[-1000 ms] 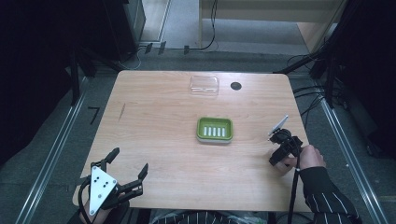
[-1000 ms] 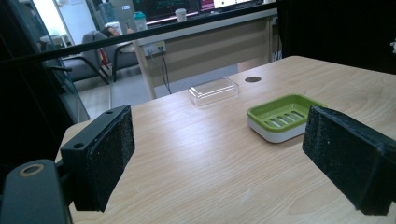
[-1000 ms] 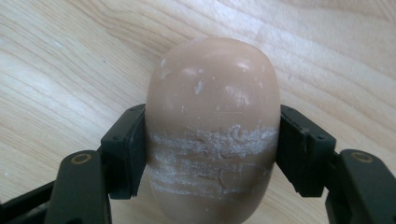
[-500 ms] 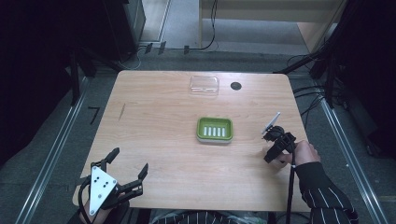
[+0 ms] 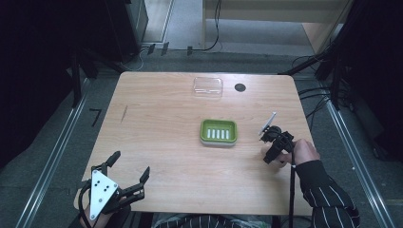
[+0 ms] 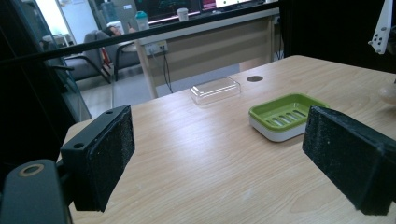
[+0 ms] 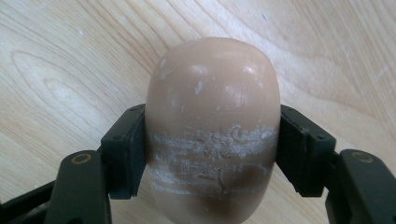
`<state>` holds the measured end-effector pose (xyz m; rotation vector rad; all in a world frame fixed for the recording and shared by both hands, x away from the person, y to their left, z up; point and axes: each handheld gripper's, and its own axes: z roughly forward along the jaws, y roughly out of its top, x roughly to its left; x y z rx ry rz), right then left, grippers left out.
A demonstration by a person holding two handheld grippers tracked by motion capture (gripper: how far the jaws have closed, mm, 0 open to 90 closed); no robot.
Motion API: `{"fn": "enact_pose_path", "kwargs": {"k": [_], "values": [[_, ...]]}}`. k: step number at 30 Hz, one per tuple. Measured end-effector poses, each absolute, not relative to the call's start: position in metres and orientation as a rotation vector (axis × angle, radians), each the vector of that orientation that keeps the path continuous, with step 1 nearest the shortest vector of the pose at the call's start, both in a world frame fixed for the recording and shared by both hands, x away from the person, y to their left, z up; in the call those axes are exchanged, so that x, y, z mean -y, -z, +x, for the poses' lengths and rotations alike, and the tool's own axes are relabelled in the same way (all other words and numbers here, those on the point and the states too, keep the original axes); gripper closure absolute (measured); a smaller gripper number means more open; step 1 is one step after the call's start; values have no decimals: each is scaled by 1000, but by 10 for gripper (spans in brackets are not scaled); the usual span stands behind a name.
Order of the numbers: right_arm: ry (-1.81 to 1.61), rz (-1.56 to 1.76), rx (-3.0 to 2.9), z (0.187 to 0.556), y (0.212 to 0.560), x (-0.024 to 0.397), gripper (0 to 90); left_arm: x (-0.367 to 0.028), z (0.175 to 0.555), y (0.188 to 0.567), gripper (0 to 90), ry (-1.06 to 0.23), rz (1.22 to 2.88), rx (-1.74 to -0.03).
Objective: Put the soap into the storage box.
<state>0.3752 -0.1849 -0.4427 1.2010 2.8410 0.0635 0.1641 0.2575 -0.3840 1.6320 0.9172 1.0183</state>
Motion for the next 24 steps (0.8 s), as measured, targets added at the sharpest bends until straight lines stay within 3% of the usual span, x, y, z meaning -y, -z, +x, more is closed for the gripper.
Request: {"fn": "enact_pose_path", "kwargs": {"k": [24], "values": [[-72, 938, -2913, 389, 432, 137, 341, -265, 152, 384, 96, -1052, 1617, -963]]}}
